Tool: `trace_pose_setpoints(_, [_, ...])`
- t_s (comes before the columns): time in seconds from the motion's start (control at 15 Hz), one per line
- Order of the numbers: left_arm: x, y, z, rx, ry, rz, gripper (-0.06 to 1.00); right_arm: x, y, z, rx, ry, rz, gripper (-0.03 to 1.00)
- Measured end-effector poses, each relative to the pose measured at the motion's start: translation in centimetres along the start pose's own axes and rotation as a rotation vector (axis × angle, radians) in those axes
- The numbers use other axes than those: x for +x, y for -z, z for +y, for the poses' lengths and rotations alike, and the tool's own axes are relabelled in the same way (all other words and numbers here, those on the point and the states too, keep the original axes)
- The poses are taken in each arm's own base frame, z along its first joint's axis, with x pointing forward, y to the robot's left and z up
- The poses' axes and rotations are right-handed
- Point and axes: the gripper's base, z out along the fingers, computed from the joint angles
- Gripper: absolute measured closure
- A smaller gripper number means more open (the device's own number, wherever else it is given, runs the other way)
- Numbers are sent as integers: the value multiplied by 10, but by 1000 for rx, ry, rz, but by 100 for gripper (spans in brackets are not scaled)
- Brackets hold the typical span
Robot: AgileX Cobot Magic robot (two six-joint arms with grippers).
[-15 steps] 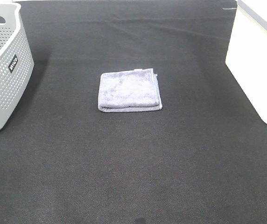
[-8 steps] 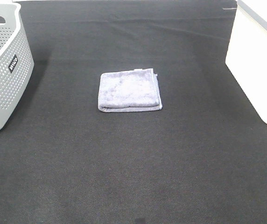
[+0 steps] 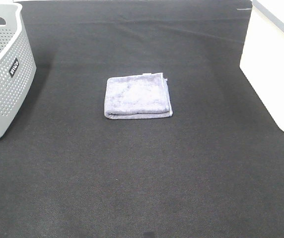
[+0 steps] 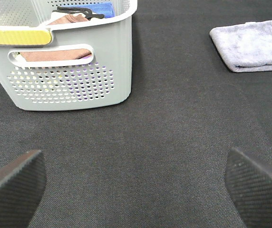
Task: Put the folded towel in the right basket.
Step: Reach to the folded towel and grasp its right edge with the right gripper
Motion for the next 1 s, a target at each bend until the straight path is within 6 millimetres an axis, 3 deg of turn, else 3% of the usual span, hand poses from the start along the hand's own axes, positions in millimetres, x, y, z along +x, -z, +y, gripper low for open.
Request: trace_pose_setpoints(1.0, [0, 0, 0, 0, 0, 0, -2, 0, 0, 0, 0, 0, 0, 29])
